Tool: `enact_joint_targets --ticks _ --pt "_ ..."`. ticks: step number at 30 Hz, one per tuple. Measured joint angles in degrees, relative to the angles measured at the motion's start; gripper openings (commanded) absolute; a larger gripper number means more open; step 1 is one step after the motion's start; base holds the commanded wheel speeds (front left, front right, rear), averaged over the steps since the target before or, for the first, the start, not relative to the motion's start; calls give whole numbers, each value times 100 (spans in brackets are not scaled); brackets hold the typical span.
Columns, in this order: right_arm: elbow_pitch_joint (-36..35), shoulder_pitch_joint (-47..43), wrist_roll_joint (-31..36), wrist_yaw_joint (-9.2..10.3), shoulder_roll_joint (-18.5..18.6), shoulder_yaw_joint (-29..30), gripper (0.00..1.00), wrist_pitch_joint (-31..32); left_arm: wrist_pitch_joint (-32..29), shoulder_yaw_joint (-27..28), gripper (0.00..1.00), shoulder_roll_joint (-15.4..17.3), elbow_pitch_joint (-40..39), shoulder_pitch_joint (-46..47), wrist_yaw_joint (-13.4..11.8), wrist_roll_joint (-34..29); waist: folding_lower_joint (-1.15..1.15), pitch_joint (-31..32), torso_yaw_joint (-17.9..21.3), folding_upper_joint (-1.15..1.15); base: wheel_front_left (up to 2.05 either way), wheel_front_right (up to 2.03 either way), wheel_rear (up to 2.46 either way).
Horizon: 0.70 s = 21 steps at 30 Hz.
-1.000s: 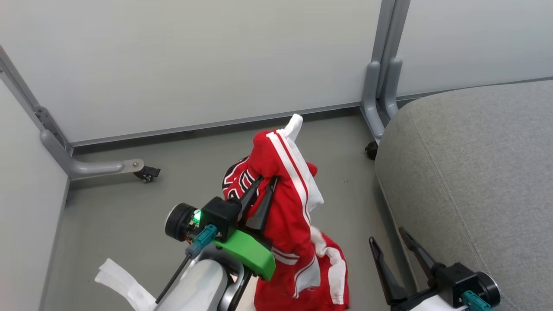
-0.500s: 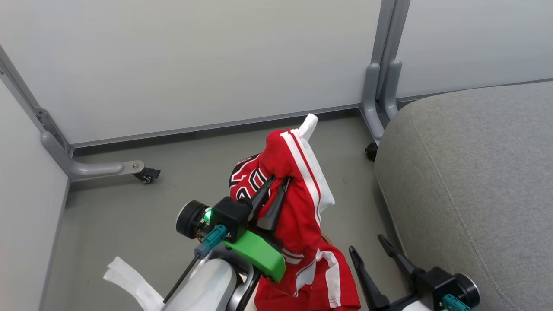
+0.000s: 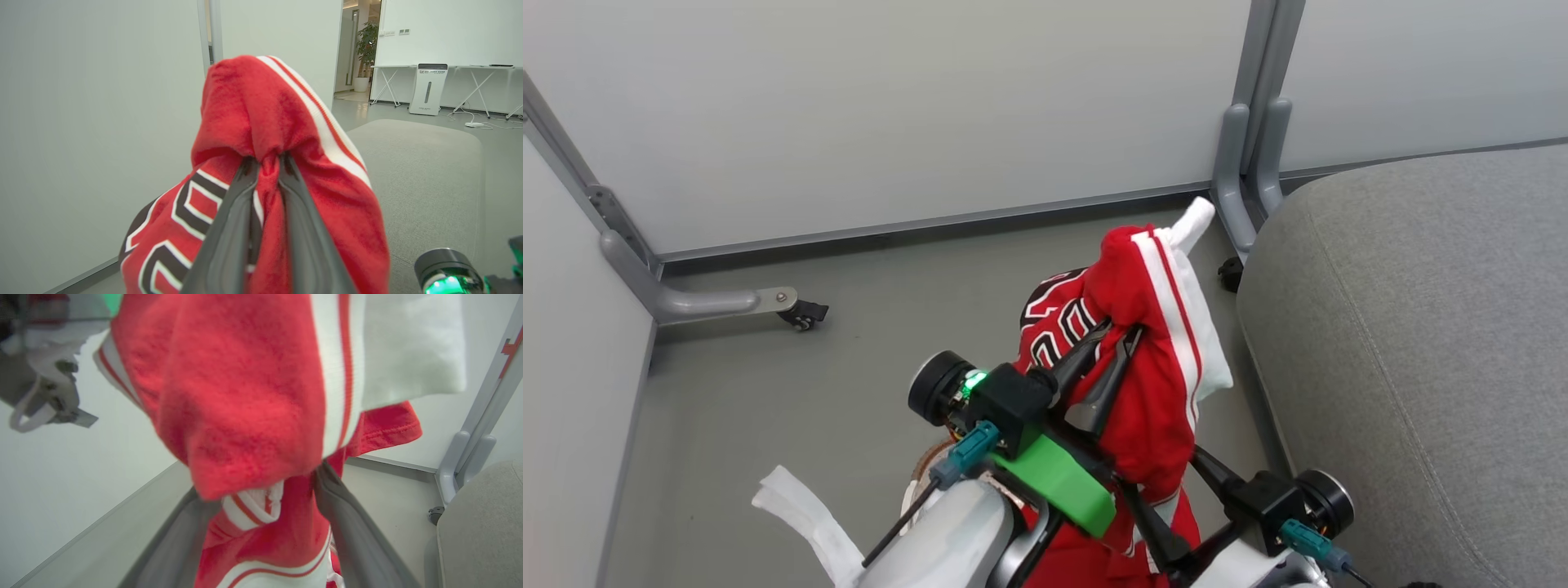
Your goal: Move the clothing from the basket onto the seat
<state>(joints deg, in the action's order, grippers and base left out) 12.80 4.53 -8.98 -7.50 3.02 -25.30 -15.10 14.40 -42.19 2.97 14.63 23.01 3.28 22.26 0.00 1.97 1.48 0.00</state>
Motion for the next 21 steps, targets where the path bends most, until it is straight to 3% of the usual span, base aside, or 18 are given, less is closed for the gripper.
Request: enact_joint_targets --ticks 9,10,11,21 --pt "237 274 60 0 -14 19 100 0 -185 -424 0 -4 -402 27 -86 305 0 -56 -131 0 0 0 0" --pt "263 294 64 0 -12 -26 23 1 -207 -446 0 -5 -409 29 -94 324 0 -62 -147 0 0 0 0" --pt "263 303 73 0 -16 -52 0 1 -214 -455 0 -5 -407 29 -104 327 0 -66 -159 0 0 0 0" --pt "296 264 -10 0 -21 -153 0 1 -168 -355 0 18 -142 27 -237 447 0 -118 -164 0 0 0 0"
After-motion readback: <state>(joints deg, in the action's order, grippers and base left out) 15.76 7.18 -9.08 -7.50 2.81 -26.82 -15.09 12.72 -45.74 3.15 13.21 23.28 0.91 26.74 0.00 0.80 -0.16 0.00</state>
